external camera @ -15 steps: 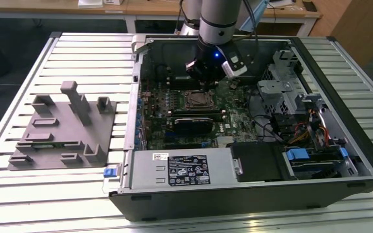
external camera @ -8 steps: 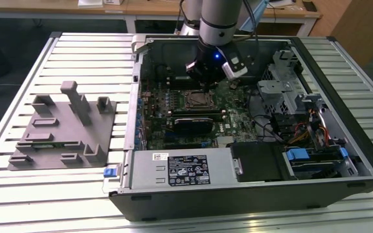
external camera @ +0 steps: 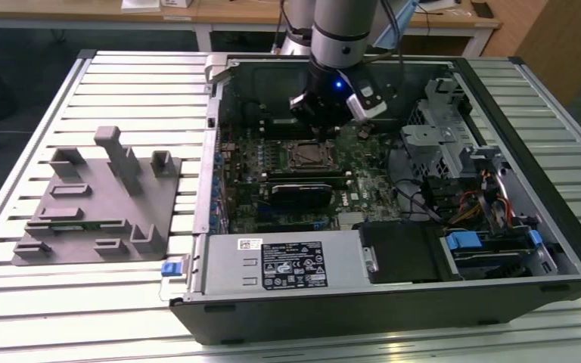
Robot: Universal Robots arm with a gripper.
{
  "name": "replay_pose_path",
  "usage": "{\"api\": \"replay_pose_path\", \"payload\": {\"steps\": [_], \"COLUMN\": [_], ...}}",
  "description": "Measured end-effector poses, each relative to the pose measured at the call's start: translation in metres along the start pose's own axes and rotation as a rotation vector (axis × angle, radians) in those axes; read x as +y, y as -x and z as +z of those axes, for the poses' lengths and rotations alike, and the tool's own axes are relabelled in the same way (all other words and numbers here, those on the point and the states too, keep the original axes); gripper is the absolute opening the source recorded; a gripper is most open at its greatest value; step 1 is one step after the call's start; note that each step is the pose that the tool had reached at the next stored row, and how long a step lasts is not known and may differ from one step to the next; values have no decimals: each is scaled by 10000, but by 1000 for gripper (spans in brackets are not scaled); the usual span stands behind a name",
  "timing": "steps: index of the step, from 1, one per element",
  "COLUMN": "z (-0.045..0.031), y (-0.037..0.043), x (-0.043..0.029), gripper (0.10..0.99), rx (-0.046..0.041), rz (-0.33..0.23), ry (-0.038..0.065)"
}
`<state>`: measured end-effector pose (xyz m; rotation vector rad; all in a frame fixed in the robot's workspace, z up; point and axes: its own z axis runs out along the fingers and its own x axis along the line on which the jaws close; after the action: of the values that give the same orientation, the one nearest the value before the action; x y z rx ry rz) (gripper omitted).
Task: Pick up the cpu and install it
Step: 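Install the second cpu locking lever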
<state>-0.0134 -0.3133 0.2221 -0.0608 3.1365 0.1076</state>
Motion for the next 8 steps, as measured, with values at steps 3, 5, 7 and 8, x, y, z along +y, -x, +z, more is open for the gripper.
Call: {"api": "replay_pose_path", "payload": {"steps": [3,5,7,8], "z": [-48,-69,-83,-91], "y": [0,0,0,0], "x": [1,-5,-12,-16], "gripper": [106,106,106,106], "rx": [6,26,50,58], "rz": [-1,1,4,4], "ry": [0,2,3,5]}}
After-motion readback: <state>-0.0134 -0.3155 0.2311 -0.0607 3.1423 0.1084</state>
